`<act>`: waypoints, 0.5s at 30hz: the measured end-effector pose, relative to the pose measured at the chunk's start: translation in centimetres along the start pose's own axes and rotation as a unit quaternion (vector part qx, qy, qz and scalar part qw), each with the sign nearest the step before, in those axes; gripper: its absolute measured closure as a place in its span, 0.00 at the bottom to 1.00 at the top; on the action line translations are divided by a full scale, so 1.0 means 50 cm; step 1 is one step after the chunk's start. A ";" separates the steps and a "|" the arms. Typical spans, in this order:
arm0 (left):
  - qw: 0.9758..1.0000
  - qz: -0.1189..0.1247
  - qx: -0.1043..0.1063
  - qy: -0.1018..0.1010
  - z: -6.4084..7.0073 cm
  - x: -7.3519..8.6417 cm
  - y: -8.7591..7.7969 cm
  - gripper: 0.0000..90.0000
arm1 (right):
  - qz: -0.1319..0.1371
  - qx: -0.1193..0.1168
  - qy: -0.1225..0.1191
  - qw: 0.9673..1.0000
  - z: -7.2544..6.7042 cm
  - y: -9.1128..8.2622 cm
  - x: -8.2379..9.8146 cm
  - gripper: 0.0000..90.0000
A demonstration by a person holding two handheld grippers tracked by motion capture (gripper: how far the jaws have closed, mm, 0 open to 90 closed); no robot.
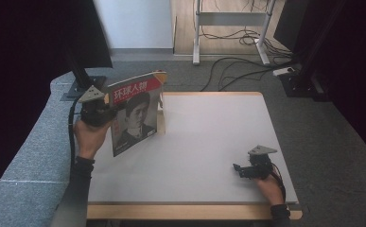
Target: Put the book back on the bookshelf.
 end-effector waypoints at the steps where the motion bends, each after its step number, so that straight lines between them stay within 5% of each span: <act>1: 1.000 0.001 -0.003 0.002 0.003 -0.001 0.008 0.96 | 0.000 0.000 0.001 1.000 0.000 0.000 0.000 0.11; 11: 0.999 0.019 -0.030 0.014 0.022 0.002 0.072 0.96 | 0.003 0.001 0.001 1.000 0.000 0.001 0.000 0.11; 15: 1.000 0.017 -0.002 0.016 0.032 0.011 0.076 0.96 | 0.002 0.000 0.001 1.000 0.000 0.000 0.000 0.11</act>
Point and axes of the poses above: each handheld gripper's, and its own axes: y roughly forward along the jaws, x roughly out of its underside, z roughly to its right, the point moved 4 cm from there along y, roughly forward along the jaws, and after that the axes turned 10 degrees about -x, right-handed, at the moved point
